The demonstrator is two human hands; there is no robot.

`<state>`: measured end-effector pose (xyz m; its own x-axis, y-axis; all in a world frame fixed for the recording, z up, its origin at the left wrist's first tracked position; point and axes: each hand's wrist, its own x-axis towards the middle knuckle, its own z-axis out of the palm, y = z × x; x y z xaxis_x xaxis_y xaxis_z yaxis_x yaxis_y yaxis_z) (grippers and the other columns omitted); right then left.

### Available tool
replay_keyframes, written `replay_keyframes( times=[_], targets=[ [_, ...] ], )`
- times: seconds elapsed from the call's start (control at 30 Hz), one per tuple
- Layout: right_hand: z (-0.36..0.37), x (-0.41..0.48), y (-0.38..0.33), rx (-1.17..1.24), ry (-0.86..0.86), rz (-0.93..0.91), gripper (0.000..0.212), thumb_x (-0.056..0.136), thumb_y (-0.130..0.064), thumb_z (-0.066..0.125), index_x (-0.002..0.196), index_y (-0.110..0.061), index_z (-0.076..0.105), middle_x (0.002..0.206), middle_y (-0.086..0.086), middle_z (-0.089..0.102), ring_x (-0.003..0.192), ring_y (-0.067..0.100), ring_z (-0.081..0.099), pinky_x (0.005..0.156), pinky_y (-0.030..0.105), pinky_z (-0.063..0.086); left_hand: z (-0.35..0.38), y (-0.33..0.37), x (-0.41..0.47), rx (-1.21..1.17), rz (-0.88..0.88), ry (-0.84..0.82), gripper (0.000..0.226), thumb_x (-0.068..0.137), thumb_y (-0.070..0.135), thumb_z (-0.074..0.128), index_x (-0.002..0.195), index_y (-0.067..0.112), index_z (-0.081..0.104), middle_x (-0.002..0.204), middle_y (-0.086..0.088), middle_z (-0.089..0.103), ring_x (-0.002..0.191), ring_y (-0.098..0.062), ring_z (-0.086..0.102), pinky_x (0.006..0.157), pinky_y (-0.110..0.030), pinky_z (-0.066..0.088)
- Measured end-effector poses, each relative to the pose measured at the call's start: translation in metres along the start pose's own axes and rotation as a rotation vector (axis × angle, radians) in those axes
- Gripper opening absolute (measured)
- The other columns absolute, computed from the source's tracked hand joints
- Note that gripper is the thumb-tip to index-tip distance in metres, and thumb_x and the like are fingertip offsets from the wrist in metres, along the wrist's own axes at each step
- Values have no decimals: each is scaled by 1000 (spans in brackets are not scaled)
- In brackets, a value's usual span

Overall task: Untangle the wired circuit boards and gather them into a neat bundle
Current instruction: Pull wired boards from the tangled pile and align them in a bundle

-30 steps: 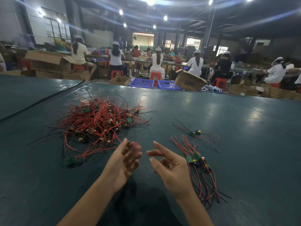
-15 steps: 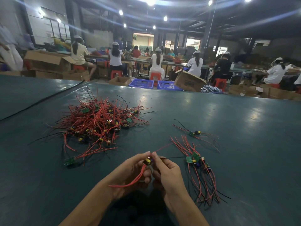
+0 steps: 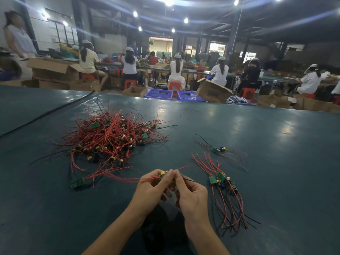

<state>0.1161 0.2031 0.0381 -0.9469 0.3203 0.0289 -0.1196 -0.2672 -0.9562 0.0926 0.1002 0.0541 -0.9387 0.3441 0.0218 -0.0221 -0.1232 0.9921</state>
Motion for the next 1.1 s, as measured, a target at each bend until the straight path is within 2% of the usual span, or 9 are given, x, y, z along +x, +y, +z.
replay_keyframes(
  times=[0.1,0.23,0.33,0.47,0.53,0.63,0.73,0.97,1.1],
  targets=[
    [0,-1,0,-19,-11,-54,15,76,-33,68,74,-25,81,78,8,76,74,21,72,73,35,60,-4,-7,4,9,-3,72,44,90,31,59,47,25,62,55,6,58,58,-16,53,61,-29,40],
    [-1,1,0,-45,1,-67,13,82,-28,69,75,-26,80,79,6,76,78,19,72,76,33,60,-5,-7,5,26,8,25,44,90,28,59,46,26,64,53,8,58,52,-10,54,55,-24,42],
    [-3,3,0,-73,29,-14,14,79,-34,70,74,-24,79,77,5,75,75,21,71,79,43,59,-5,-9,6,31,13,7,39,85,34,60,47,27,65,52,10,59,49,-5,55,52,-20,43],
    [-5,4,0,-74,53,10,17,85,-31,68,72,-26,78,76,4,75,74,26,69,75,41,58,-5,-12,7,87,27,37,34,71,53,62,47,29,66,52,9,59,50,-7,55,57,-25,42],
    [-5,7,0,-66,87,41,22,90,-27,66,71,-23,78,74,2,75,71,22,70,67,35,58,-5,-13,8,109,41,48,32,66,54,65,47,29,64,51,8,58,50,-9,54,57,-26,42],
    [-12,17,-4,88,178,132,21,92,-21,65,74,-13,73,59,-3,66,44,8,50,39,19,40,-7,-18,12,76,110,70,39,85,21,66,46,20,60,52,1,55,48,-12,51,55,-26,42],
    [-26,30,-12,186,266,133,16,93,-15,63,79,-10,68,52,-7,60,36,1,40,31,15,27,-11,-16,13,93,157,39,42,86,7,66,46,18,58,52,-2,54,47,-13,49,51,-21,43],
    [-38,36,-14,270,309,89,16,93,-15,64,79,-9,68,56,-4,65,36,2,42,31,15,28,-13,-13,12,85,193,26,33,74,22,68,44,20,54,50,-1,52,46,-13,48,51,-20,43],
    [-27,25,-12,232,213,99,14,86,-21,71,75,-13,68,65,-1,68,37,4,40,33,16,30,-14,-17,16,37,192,54,30,74,31,66,48,20,55,53,-1,52,47,-13,49,50,-21,41]
  ],
)
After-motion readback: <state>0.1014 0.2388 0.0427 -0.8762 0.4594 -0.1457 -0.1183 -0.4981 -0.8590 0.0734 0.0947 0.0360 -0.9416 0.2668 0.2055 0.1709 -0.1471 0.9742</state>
